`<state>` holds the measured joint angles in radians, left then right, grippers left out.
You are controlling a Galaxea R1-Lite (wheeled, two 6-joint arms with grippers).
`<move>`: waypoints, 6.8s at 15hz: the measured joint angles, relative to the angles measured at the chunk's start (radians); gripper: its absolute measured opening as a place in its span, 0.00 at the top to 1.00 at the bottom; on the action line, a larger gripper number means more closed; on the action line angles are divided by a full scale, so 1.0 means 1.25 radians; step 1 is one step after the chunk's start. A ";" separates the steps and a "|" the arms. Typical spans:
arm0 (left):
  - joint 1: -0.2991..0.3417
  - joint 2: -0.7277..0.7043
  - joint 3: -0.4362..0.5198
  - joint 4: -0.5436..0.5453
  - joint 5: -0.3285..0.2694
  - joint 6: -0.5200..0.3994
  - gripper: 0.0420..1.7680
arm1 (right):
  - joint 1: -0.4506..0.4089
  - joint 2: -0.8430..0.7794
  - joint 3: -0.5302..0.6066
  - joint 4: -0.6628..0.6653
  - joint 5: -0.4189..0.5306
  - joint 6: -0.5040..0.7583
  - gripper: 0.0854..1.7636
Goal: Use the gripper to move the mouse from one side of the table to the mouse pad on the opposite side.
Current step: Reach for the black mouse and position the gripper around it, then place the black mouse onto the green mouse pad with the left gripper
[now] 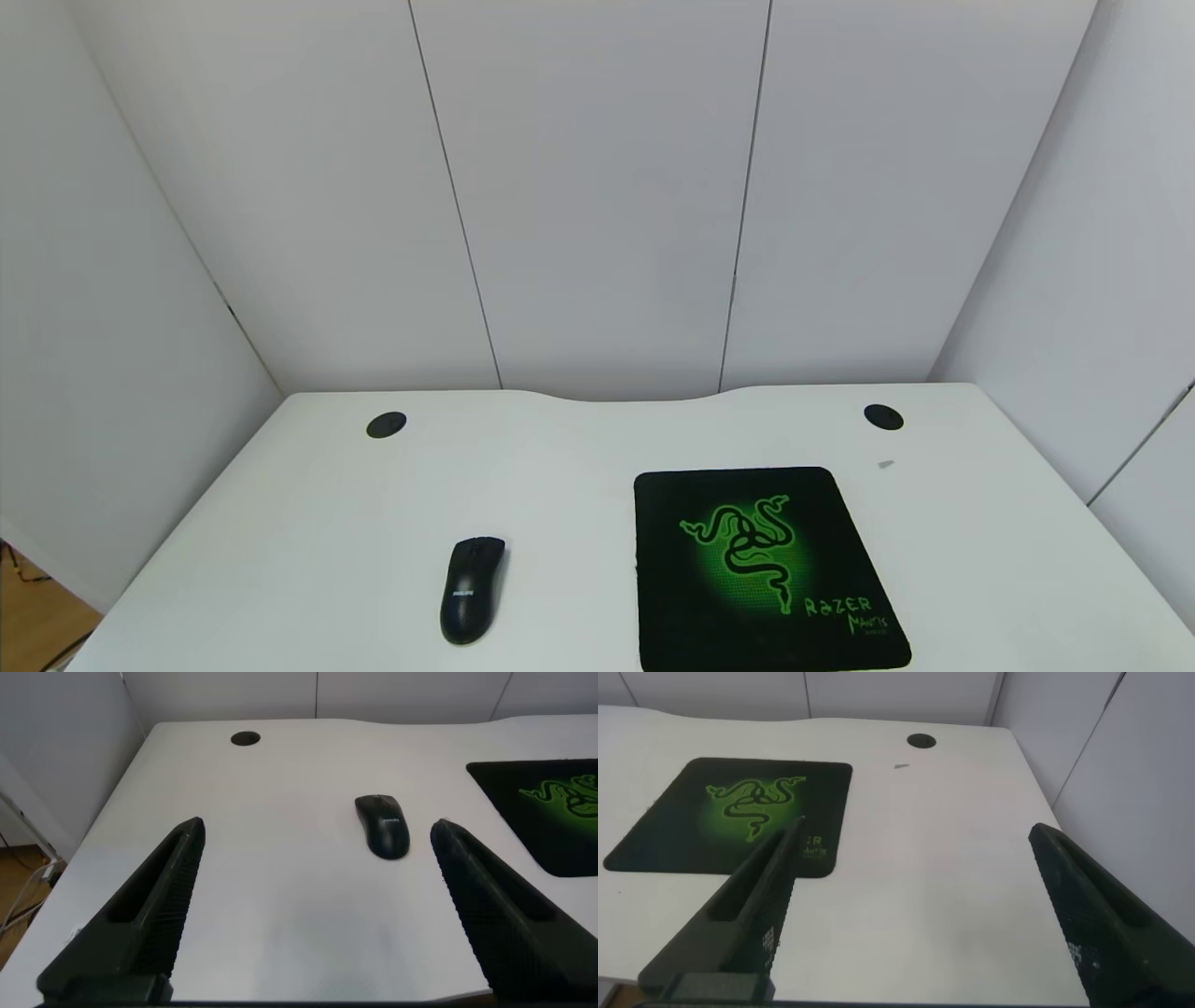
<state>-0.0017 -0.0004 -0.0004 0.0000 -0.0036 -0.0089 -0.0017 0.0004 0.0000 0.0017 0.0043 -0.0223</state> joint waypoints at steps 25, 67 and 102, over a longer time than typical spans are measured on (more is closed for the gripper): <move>0.000 0.056 -0.222 0.218 -0.068 0.011 0.03 | 0.000 0.000 0.000 0.000 0.000 0.000 0.03; -0.269 1.496 -0.888 0.356 0.064 -0.255 0.03 | 0.000 0.000 0.000 0.000 0.000 0.001 0.03; -0.308 1.669 -0.847 0.200 0.110 -0.348 0.50 | 0.000 0.000 0.000 0.000 0.000 0.001 0.03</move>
<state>-0.3862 2.0860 -1.0594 0.2502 0.1336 -0.4438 -0.0017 0.0004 0.0000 0.0017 0.0038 -0.0215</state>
